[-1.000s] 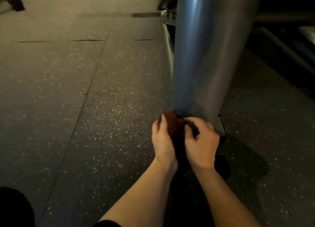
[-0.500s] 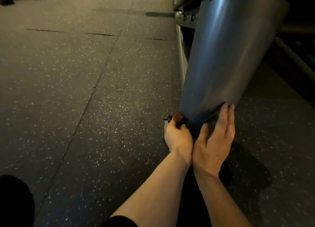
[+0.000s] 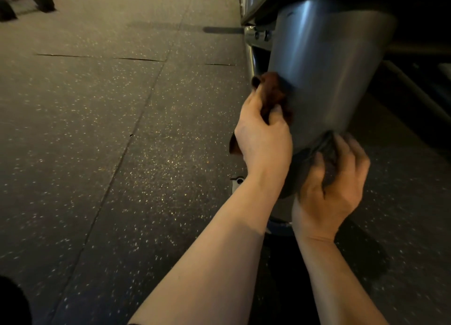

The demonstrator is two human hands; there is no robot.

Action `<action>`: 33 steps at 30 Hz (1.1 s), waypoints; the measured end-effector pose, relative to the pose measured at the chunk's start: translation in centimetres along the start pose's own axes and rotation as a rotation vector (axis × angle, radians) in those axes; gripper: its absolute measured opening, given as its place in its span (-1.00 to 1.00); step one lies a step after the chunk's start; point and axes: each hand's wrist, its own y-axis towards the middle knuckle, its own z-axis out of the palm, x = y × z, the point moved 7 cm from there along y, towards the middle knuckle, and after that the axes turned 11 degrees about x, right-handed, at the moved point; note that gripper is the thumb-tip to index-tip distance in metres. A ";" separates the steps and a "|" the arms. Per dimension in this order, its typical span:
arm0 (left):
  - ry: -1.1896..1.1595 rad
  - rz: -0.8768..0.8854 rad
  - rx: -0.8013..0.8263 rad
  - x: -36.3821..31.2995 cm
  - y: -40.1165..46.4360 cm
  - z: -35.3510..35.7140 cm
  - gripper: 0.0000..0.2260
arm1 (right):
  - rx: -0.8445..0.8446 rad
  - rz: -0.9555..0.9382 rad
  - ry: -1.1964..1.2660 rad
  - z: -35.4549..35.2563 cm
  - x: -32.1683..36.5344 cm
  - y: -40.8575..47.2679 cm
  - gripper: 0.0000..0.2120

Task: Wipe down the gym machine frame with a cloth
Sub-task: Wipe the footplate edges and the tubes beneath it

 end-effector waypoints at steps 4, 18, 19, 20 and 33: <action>0.031 0.053 0.016 0.3 0.4 0.3 -0.64 | 0.031 -0.039 0.033 0.7 1.4 1.6 -0.61; -0.045 0.041 0.102 -2.8 3.8 0.8 -0.61 | 0.059 -0.013 0.147 1.2 1.4 0.4 -0.61; -0.025 0.084 0.099 -3.6 3.6 0.9 -0.60 | 0.047 0.004 0.174 1.2 1.5 0.5 -0.62; -0.010 0.124 0.096 -4.4 3.1 1.2 -0.60 | 0.033 0.021 0.205 1.0 1.7 0.7 -0.62; 0.036 0.108 -0.040 -5.6 5.3 0.5 -0.59 | 0.089 0.215 0.689 -1.8 2.9 6.4 -0.78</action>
